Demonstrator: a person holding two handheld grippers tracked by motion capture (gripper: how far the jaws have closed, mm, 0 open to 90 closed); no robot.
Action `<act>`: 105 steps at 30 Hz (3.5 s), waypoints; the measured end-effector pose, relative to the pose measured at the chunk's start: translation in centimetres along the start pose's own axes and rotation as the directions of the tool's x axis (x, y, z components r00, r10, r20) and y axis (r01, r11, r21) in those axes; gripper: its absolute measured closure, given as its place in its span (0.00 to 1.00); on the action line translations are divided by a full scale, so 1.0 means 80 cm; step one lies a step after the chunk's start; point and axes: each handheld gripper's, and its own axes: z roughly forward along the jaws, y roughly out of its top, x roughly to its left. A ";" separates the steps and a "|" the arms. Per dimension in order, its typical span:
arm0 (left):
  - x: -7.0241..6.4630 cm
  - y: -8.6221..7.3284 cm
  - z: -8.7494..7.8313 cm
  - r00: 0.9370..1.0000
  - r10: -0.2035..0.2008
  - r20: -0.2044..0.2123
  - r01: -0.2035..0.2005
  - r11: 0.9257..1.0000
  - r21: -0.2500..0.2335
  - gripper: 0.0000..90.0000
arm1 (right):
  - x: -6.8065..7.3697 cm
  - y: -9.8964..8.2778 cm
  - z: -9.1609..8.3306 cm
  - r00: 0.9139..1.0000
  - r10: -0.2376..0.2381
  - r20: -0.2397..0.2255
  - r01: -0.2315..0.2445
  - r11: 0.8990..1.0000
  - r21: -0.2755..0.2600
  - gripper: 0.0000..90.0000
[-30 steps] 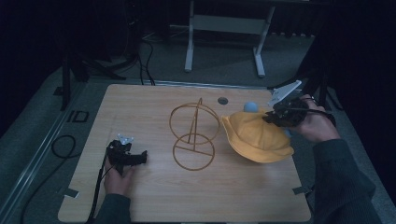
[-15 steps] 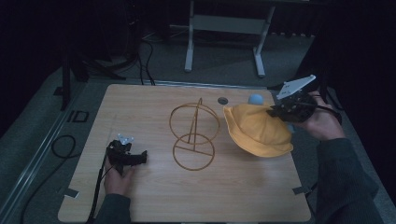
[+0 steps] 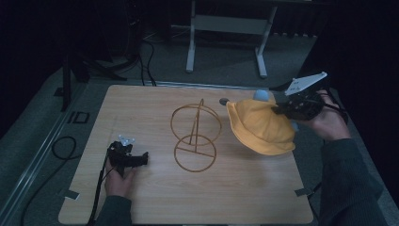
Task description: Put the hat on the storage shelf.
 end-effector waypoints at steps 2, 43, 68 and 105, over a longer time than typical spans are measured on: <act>0.000 0.000 0.000 1.000 0.000 0.000 0.000 1.000 0.000 0.00 | -0.001 0.000 -0.001 1.000 0.006 -0.003 -0.006 1.000 -0.006 0.91; 0.000 0.000 0.000 1.000 -0.001 0.000 0.001 1.000 -0.001 0.00 | -0.015 0.011 -0.011 0.998 0.052 -0.035 -0.055 0.993 -0.102 0.92; 0.000 0.000 0.000 1.000 -0.002 0.000 0.002 1.000 -0.001 0.00 | -0.011 0.021 -0.018 0.997 0.043 -0.057 -0.052 0.985 -0.162 0.92; 0.000 0.000 0.000 1.000 -0.001 -0.001 0.001 1.000 -0.002 0.00 | 0.089 0.182 0.035 0.964 -0.201 -0.175 0.161 0.962 -0.221 0.90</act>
